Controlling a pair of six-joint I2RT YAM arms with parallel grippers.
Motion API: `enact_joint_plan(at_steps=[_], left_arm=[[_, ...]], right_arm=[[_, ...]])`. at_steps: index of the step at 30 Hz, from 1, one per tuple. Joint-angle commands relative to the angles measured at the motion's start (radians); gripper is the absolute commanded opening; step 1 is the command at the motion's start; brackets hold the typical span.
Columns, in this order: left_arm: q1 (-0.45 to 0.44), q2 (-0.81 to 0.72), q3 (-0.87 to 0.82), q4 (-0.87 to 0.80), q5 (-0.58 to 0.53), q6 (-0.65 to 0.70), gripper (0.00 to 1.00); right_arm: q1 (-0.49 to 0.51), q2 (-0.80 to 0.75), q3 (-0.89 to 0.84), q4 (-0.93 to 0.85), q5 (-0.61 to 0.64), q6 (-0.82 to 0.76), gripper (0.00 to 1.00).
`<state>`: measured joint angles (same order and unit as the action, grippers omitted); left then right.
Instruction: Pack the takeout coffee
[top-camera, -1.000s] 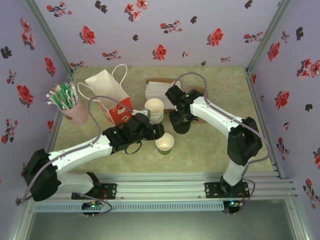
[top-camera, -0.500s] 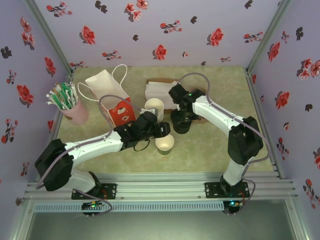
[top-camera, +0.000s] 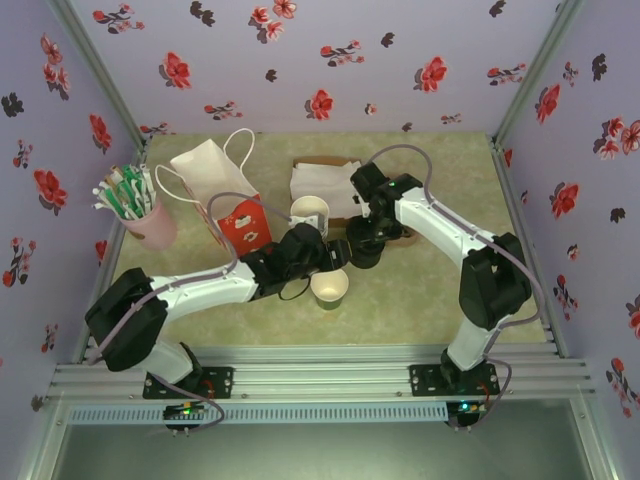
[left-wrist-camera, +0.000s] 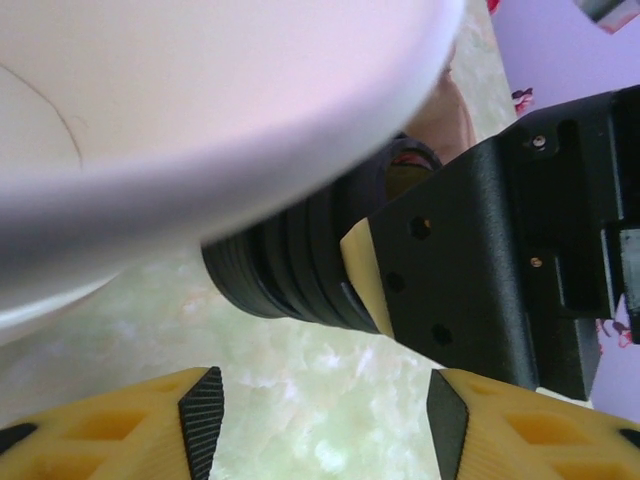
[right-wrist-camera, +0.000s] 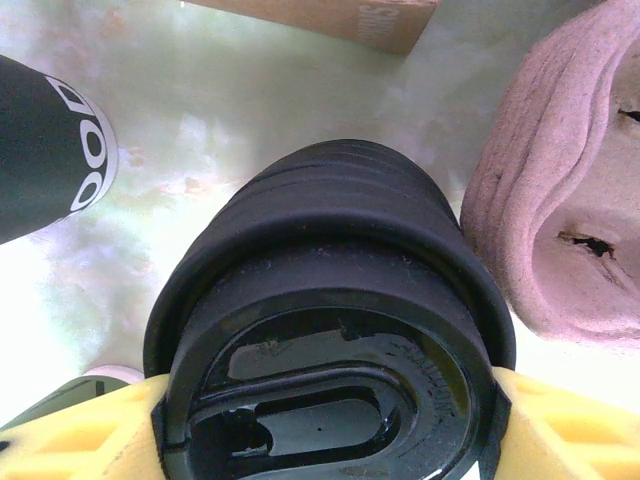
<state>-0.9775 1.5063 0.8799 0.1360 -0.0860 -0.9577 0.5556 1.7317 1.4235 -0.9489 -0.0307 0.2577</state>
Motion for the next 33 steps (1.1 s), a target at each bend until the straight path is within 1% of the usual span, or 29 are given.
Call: enact_joint_plan(at_steps=[1,9,15,17,19,24,29,33], left_arm=[[-0.007,0.026,-0.034,0.045,-0.012,-0.031,0.55],[-0.018,0.049,-0.053,0.073,-0.014,-0.05,0.53],[-0.032,0.046,-0.056,0.059,-0.024,-0.047,0.47],[-0.032,0.038,-0.06,0.051,-0.03,-0.046,0.47],[-0.032,0.021,-0.058,0.023,-0.039,-0.034,0.5],[-0.033,-0.046,-0.052,-0.051,-0.056,-0.005,0.53],[-0.054,-0.107,-0.043,-0.126,-0.082,0.018,0.53],[-0.069,-0.106,-0.028,-0.154,-0.087,0.03,0.53]], right_arm=[[-0.01,-0.039,0.011,-0.033,-0.031,-0.011,0.67],[-0.021,-0.058,0.022,-0.054,-0.038,-0.014,0.67],[-0.025,-0.064,0.022,-0.058,-0.037,-0.015,0.67],[-0.025,-0.064,0.022,-0.057,-0.037,-0.014,0.67],[-0.025,-0.064,0.021,-0.057,-0.038,-0.014,0.67],[-0.026,-0.063,0.018,-0.057,-0.038,-0.015,0.67],[-0.026,-0.063,0.02,-0.057,-0.041,-0.011,0.67],[-0.027,-0.066,0.02,-0.056,-0.052,-0.009,0.67]])
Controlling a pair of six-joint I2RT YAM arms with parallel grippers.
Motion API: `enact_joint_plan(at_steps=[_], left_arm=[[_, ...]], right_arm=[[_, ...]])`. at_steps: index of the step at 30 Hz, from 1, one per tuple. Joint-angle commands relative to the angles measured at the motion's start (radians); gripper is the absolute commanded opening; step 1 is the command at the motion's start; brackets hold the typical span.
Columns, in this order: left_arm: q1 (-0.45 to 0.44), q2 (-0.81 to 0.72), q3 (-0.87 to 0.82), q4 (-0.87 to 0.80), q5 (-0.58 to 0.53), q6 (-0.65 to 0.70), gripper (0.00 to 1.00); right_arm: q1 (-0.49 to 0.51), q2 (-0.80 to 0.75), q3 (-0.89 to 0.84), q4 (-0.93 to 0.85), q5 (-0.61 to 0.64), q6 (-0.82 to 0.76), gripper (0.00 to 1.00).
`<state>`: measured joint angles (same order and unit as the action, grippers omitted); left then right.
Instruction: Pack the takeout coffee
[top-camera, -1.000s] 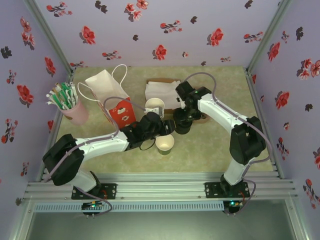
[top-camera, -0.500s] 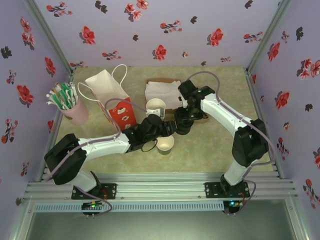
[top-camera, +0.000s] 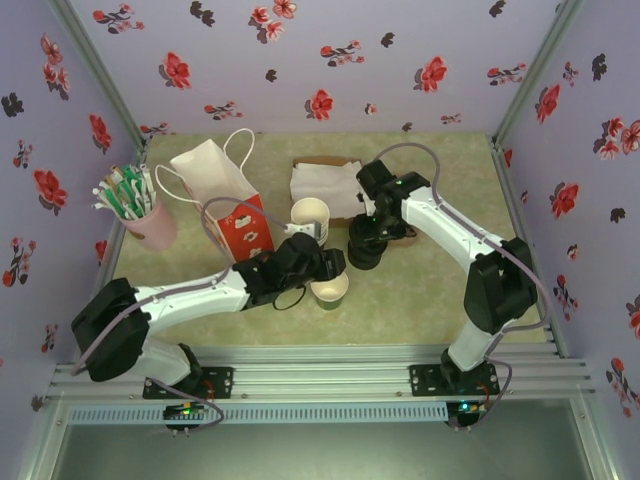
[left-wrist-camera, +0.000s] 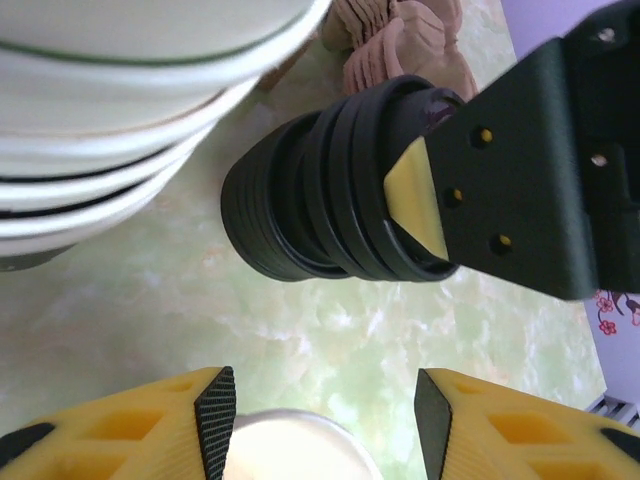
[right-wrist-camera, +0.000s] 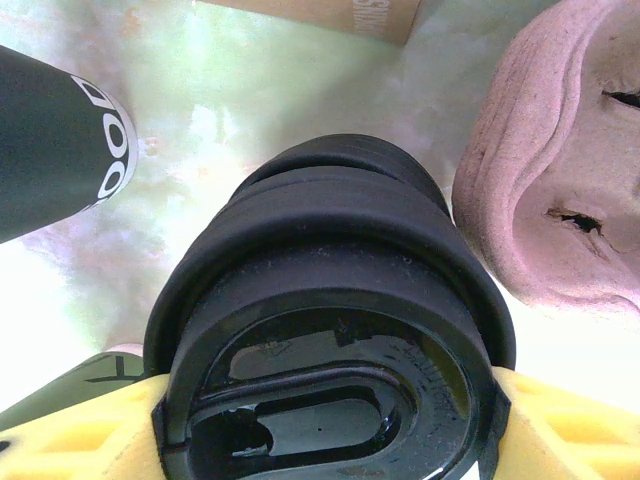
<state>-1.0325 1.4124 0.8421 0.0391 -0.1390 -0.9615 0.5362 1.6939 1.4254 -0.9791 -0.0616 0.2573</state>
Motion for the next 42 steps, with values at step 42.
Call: enact_joint_plan(at_steps=[42], left_arm=[[0.0,0.224,0.038,0.176,-0.047,-0.051,0.61]], right_arm=[[-0.093,-0.055,-0.013,-0.017,-0.2,-0.002,0.66]])
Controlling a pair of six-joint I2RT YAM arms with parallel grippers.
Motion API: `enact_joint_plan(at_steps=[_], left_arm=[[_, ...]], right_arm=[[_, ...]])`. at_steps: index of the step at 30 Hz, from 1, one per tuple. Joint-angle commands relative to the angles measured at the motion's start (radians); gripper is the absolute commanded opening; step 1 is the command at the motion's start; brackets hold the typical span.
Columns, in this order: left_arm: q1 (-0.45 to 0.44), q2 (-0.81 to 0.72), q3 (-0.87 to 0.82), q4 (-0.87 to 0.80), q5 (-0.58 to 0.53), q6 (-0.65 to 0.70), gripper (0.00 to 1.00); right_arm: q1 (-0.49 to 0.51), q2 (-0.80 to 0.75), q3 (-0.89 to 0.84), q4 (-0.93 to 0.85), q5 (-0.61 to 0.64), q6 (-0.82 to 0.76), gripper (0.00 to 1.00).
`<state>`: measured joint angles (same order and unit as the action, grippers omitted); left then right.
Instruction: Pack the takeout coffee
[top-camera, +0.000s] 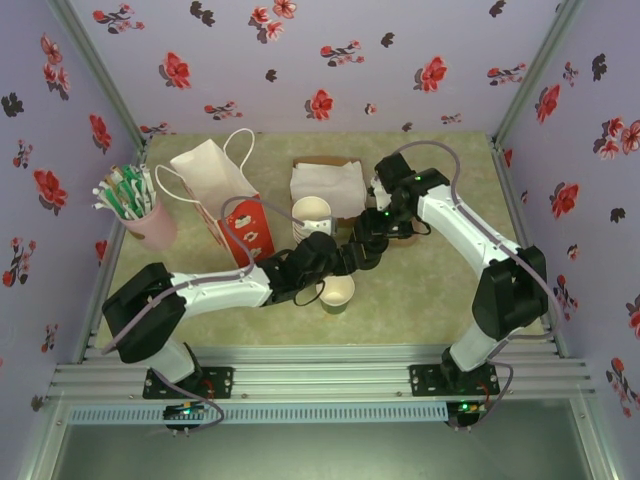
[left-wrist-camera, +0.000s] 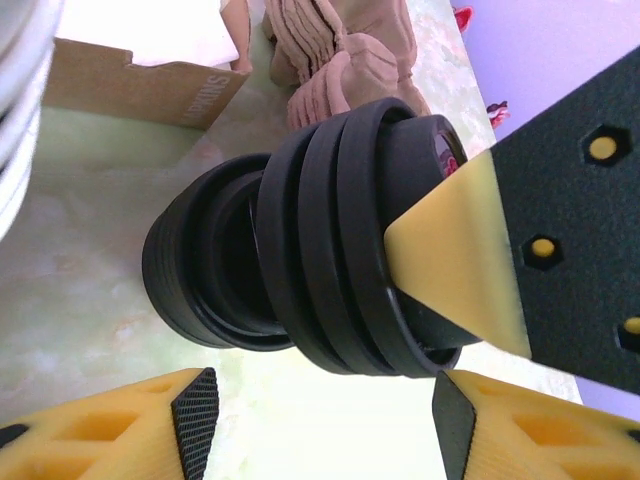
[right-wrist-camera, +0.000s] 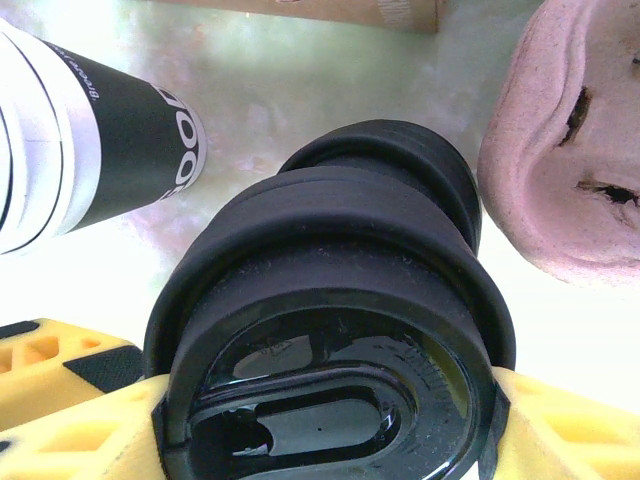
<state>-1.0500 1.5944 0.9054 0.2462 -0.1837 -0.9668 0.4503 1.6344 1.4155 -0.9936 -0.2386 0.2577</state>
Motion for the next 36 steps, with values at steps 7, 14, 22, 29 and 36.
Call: enact_joint_plan(at_steps=[7,14,22,29,36], left_arm=[[0.024,0.052,-0.046,-0.015,-0.003,-0.056,0.55],[0.024,0.052,-0.057,-0.015,-0.004,-0.059,0.52],[0.027,0.052,-0.068,-0.013,-0.003,-0.061,0.48],[0.025,0.015,-0.093,0.009,0.011,-0.065,0.43],[0.005,-0.002,-0.126,0.092,0.023,-0.089,0.3]], right_arm=[[-0.012,0.014,-0.002,-0.002,-0.021,-0.003,0.66],[-0.016,0.016,-0.003,-0.002,-0.022,-0.001,0.66],[-0.019,0.013,-0.003,-0.004,-0.027,0.002,0.65],[-0.022,0.01,-0.004,-0.004,-0.028,0.005,0.65],[-0.023,0.009,-0.01,-0.001,-0.033,0.006,0.65]])
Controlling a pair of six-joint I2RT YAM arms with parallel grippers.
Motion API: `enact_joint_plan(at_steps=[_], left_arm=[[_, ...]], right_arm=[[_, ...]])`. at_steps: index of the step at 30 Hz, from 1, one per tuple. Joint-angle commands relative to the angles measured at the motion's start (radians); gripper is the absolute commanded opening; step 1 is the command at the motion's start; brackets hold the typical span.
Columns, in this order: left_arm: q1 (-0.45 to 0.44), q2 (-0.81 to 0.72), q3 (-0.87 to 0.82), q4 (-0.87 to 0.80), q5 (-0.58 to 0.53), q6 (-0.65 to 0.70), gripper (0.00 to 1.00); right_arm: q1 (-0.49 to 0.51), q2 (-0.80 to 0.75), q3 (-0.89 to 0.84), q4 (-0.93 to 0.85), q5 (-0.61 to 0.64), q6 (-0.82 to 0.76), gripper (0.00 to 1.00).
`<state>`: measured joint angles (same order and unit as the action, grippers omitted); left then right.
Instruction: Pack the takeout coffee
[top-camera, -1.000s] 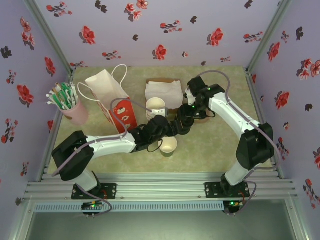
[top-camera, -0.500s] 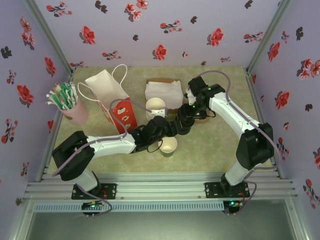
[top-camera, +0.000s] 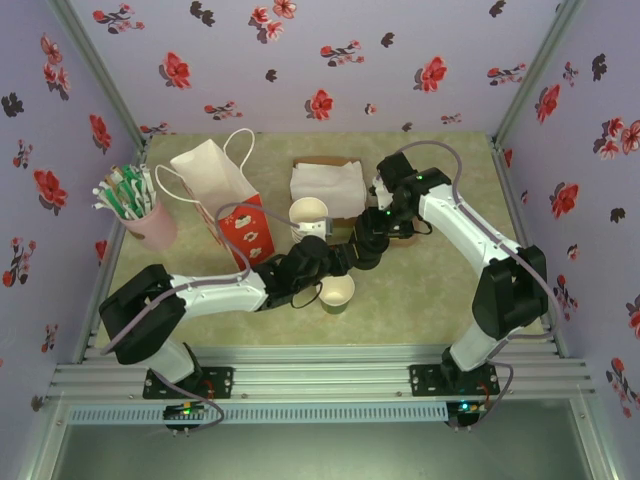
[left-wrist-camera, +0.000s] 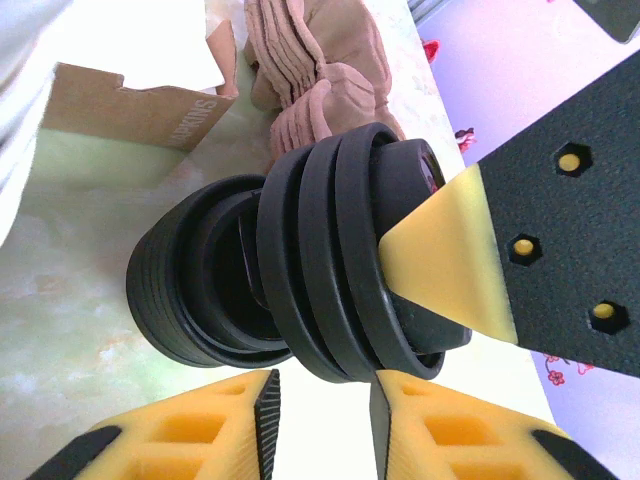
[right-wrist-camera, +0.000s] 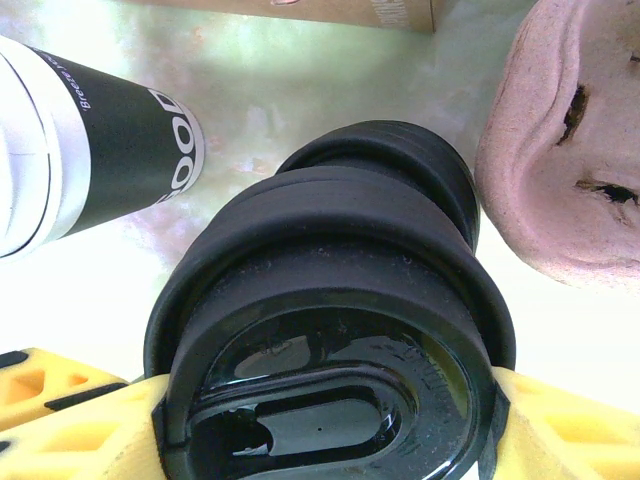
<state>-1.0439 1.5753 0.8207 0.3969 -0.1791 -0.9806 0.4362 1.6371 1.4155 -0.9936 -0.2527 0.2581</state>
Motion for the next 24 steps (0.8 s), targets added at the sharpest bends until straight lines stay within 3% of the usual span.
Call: enact_joint_plan(at_steps=[1,6,24], left_arm=[[-0.005,0.015,-0.04,-0.056,0.017,-0.073,0.28],[-0.011,0.039,-0.04,0.007,0.006,-0.053,0.17],[0.008,0.161,0.003,0.017,-0.011,-0.049,0.11]], right_arm=[[-0.01,0.007,-0.01,-0.002,-0.019,0.007,0.65],[-0.01,0.007,-0.013,0.003,-0.02,0.009,0.65],[-0.013,0.003,-0.014,0.01,-0.046,0.012,0.65]])
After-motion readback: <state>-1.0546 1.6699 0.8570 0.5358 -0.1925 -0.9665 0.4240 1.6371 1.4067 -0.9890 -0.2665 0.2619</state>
